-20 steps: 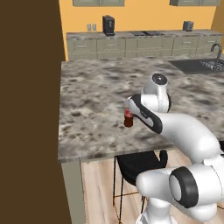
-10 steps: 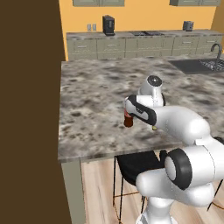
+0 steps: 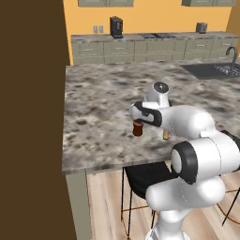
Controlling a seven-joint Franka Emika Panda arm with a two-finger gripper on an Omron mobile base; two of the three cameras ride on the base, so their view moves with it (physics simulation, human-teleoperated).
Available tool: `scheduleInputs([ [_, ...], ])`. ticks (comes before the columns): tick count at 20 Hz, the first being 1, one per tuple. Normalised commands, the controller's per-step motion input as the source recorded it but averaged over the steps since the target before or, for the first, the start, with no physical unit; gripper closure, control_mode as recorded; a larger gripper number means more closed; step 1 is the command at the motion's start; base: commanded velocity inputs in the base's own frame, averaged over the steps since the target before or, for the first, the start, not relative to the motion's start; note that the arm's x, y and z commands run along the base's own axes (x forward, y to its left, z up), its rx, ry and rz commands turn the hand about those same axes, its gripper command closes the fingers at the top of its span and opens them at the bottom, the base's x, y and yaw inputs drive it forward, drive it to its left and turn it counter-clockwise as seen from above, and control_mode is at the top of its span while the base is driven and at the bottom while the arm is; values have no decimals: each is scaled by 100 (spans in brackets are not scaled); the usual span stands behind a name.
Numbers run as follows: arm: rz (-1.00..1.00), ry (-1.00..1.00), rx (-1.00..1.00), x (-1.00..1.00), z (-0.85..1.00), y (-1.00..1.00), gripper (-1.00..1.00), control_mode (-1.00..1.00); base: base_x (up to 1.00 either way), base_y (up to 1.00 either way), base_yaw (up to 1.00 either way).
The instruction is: Place the large bottle from the dining counter next to the other large bottle outside the sink, and place the small bottle from the dining counter next to the other small bottle inside the sink.
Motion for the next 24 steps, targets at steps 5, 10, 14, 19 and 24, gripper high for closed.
scheduleInputs([
  [5,0,0,0,30,-16,0,-100,-100,0,0,0],
  [10,0,0,0,25,-16,0,-100,-100,0,0,0],
  [14,0,0,0,23,-16,0,-100,-100,0,0,0],
  [19,0,0,0,21,-14,0,-100,-100,0,0,0],
  [24,0,0,0,16,-12,0,-100,-100,0,0,0],
])
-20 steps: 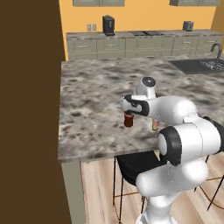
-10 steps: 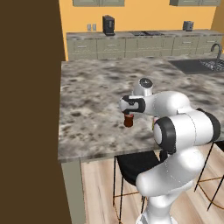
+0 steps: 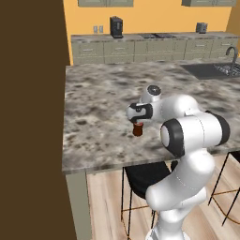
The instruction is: Place the large bottle from the dining counter next to the other large bottle outside the sink, and place the small bottle from the dining counter next to the other small bottle inside the sink.
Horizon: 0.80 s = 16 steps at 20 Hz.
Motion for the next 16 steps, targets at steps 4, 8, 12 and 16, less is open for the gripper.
scheduleInputs([
  [4,0,0,0,20,-13,0,-100,-100,0,0,0],
  [8,0,0,0,19,-12,0,-100,-100,0,0,0],
  [12,0,0,0,22,-12,0,-100,-100,0,0,0],
  [16,0,0,0,23,-12,0,-100,-100,0,0,0],
])
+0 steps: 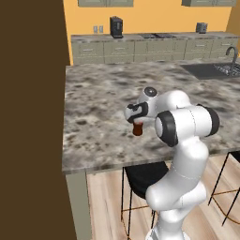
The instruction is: Place the large bottle from the dining counter next to the other large bottle outside the sink, and place the small bottle from the dining counter next to the other small bottle inside the sink.
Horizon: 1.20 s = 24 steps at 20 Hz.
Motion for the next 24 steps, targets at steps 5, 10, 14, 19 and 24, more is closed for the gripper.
scheduleInputs([
  [5,0,0,0,30,-11,0,100,-100,0,0,0],
  [10,0,-6,0,-1,-1,0,100,-100,0,0,0],
  [14,0,-12,0,-16,0,0,100,-100,0,0,0],
  [19,0,-16,0,-35,0,0,100,-100,0,0,0],
  [24,0,-14,0,-24,5,0,100,-100,0,0,0],
])
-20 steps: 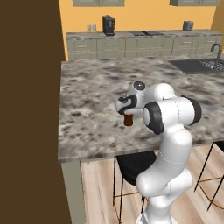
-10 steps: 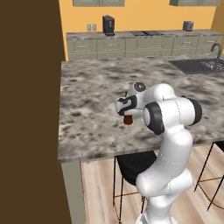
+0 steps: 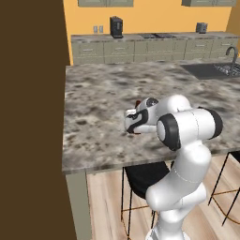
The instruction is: Place the large bottle from the dining counter next to the other large bottle outside the sink, and place the small bottle from the dining counter next to the other small bottle inside the sink.
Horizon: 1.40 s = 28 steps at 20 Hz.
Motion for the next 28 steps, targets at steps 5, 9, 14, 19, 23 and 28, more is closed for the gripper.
scheduleInputs([
  [5,0,-5,1,-1,10,0,100,-100,0,0,0],
  [9,0,-2,5,0,6,0,100,-100,0,0,0],
  [14,0,0,6,0,0,0,100,100,0,0,0],
  [19,0,0,0,0,0,0,100,100,-23,0,0],
  [23,0,0,0,0,0,0,100,100,-57,0,0],
  [28,0,0,0,0,0,0,100,100,-49,-2,0],
])
